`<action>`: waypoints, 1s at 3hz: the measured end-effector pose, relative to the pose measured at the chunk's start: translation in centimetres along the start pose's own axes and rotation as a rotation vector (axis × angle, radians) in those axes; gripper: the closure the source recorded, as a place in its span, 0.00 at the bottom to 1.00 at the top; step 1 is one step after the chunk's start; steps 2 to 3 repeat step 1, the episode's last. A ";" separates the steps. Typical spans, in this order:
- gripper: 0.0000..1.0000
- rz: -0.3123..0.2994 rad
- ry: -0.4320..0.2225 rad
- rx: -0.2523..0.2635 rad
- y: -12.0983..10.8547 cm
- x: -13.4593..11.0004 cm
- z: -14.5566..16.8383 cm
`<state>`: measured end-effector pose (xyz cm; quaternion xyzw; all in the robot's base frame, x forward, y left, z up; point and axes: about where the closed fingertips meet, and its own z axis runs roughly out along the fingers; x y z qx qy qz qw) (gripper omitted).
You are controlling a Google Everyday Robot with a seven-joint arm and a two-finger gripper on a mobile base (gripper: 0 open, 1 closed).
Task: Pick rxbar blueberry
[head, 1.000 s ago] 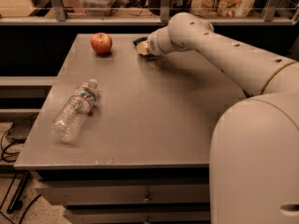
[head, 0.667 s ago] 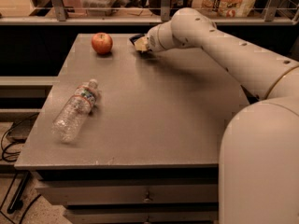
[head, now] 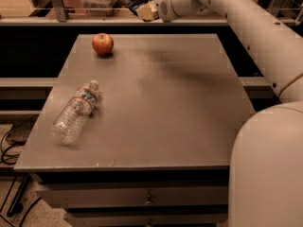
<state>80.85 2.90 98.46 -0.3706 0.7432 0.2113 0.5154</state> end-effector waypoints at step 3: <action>1.00 -0.016 -0.012 -0.004 -0.1 -1.1 -0.5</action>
Offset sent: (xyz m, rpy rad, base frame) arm 0.0000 0.0000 0.0000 0.0000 0.0000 0.0000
